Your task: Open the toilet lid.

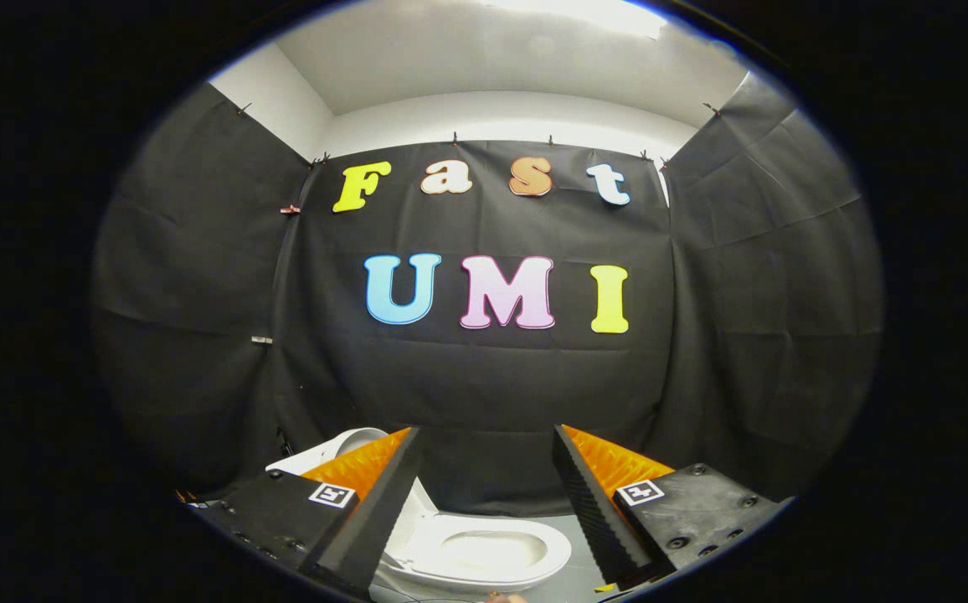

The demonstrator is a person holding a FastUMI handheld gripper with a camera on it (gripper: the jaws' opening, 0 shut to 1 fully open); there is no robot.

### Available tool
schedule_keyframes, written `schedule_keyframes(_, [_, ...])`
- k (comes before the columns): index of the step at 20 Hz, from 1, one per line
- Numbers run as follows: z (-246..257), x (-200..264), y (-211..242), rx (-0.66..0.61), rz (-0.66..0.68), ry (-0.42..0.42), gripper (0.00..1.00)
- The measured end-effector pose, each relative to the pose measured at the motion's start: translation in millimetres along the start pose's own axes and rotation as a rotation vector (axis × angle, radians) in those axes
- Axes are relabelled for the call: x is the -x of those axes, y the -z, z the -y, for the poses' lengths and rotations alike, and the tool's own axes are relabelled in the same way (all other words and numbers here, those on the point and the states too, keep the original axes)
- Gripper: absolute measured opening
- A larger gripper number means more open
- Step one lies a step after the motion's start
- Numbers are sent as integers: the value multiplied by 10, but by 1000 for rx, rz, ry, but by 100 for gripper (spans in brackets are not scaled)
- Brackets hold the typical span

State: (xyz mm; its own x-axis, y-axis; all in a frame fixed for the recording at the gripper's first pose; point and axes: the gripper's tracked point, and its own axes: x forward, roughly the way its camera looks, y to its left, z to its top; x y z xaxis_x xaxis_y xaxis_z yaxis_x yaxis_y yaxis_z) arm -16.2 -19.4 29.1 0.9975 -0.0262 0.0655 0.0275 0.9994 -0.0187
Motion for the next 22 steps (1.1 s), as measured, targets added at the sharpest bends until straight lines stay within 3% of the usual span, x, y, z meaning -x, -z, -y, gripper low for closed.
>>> schedule_keyframes(22, [-123, 96, -93, -5, 20, -52, 97])
